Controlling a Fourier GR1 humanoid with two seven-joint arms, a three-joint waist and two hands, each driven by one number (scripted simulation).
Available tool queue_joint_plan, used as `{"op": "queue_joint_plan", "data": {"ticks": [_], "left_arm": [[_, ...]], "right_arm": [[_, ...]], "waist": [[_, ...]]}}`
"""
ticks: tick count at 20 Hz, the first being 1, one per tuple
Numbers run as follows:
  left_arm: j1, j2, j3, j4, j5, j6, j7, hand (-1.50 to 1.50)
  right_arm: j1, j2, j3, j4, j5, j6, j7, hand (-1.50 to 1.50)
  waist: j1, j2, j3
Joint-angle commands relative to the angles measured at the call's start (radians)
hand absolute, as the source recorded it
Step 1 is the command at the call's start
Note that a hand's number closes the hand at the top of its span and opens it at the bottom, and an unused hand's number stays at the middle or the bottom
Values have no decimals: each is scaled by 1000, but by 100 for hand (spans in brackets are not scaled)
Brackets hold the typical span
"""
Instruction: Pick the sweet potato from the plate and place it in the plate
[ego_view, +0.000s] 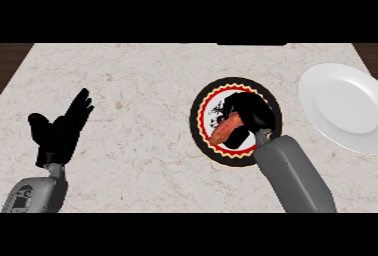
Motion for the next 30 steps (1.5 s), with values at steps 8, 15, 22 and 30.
{"op": "queue_joint_plan", "data": {"ticks": [8,15,22,30], "left_arm": [[9,-9,11,24,-7,10,-20,0],[37,-27,-12,-5,-29,16,-1,0],[19,-9,7,-45,-16,-11,19,0],[27,-16,0,-68,-24,-23,38,0]], "right_arm": [[-155,-57,-117,-37,341,-458,332,150],[-157,-80,-239,-118,327,-465,453,150],[-102,-213,-416,-1,153,-554,283,150],[-71,-350,-539,250,26,-614,47,150]], "waist": [[-8,0,0],[-9,-2,1],[-4,0,1],[3,3,2]]}}
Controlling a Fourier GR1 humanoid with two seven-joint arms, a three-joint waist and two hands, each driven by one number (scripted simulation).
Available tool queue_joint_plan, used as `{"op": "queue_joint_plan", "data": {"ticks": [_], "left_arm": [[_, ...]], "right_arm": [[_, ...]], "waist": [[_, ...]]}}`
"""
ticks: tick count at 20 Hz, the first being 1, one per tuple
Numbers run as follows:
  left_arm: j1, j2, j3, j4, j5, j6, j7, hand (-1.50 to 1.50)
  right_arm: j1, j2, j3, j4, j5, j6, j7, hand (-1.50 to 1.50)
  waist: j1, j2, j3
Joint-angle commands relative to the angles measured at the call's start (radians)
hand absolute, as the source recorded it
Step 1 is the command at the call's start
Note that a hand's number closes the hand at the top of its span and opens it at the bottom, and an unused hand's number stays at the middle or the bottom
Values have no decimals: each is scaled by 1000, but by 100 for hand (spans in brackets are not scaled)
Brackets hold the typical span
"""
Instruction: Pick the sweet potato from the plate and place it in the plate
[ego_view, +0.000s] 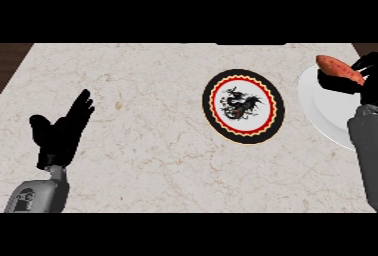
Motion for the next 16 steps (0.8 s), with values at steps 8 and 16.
{"op": "queue_joint_plan", "data": {"ticks": [8,16], "left_arm": [[-35,2,9,15,-2,-11,14,0],[-12,3,14,1,-5,-24,14,0]], "right_arm": [[-42,-148,-182,325,-263,209,-224,150],[-63,-200,-196,483,-289,121,-567,-150]], "waist": [[8,6,2],[17,4,2]]}}
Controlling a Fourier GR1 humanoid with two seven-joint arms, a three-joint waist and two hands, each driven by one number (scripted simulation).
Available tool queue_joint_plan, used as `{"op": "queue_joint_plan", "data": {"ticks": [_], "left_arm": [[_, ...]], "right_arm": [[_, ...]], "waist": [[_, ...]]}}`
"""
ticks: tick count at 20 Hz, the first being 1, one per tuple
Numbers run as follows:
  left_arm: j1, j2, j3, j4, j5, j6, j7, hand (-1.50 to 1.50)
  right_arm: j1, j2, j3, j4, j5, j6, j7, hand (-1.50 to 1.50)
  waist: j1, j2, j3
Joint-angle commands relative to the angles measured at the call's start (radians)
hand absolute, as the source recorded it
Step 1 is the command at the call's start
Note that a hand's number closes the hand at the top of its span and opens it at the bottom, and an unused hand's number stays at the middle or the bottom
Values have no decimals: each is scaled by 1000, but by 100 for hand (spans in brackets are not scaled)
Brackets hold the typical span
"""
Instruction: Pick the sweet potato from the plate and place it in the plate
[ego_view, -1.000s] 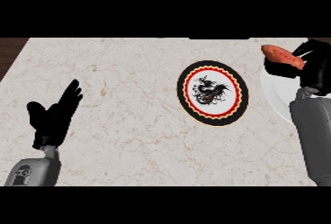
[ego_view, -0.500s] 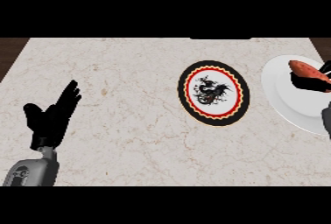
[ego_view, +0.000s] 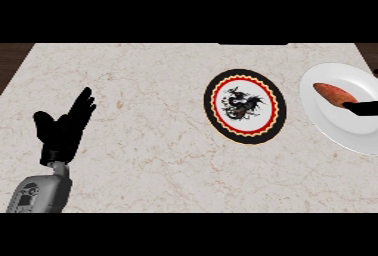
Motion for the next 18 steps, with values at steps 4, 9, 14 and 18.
{"op": "queue_joint_plan", "data": {"ticks": [4,9,14,18], "left_arm": [[21,-10,0,-5,4,-4,-1,0],[55,1,13,-31,-4,4,-8,0],[54,-7,10,-26,-7,7,-9,0],[29,-3,22,-12,6,-8,1,0]], "right_arm": [[-49,48,-61,-83,-129,-61,-256,-150],[8,81,-132,-238,-302,67,-274,-150],[-5,86,-202,-265,-460,239,-102,-150],[76,74,-219,-351,-555,340,-59,-150]], "waist": [[-5,-6,0],[-26,-14,-2],[-28,-14,-2],[-25,-9,-2]]}}
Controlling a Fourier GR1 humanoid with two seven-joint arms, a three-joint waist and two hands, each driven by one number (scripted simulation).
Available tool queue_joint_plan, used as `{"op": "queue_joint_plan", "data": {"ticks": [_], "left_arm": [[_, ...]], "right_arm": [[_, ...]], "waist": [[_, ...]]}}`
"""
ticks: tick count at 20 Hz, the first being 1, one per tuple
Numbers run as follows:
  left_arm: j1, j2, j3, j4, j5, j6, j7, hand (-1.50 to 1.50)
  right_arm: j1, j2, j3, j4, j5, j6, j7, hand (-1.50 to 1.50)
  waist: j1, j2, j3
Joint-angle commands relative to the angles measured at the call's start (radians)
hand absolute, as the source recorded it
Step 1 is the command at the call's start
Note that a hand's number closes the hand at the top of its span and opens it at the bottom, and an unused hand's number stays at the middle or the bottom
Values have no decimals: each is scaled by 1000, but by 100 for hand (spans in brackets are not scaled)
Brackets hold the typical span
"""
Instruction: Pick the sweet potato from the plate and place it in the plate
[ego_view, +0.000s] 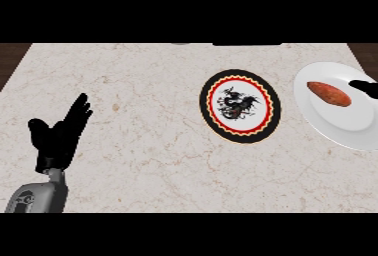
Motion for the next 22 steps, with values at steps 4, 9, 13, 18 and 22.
{"op": "queue_joint_plan", "data": {"ticks": [4,9,13,18,22], "left_arm": [[13,-12,4,24,-17,-4,-49,0],[32,-5,3,-88,-14,-9,39,0],[-51,9,35,23,3,-34,30,0],[-39,-23,2,-31,-35,9,57,0],[-9,-49,-16,-64,-44,15,74,0]], "right_arm": [[146,-42,-34,-46,-137,122,-78,-150],[159,-89,-8,-56,-174,114,-46,-150],[233,-109,-24,-15,-194,134,-151,-150],[252,-216,-51,69,-224,187,-177,-150],[277,-226,-35,55,-240,180,-156,-150]], "waist": [[10,5,0],[14,5,0],[11,6,0],[14,6,1],[12,6,1]]}}
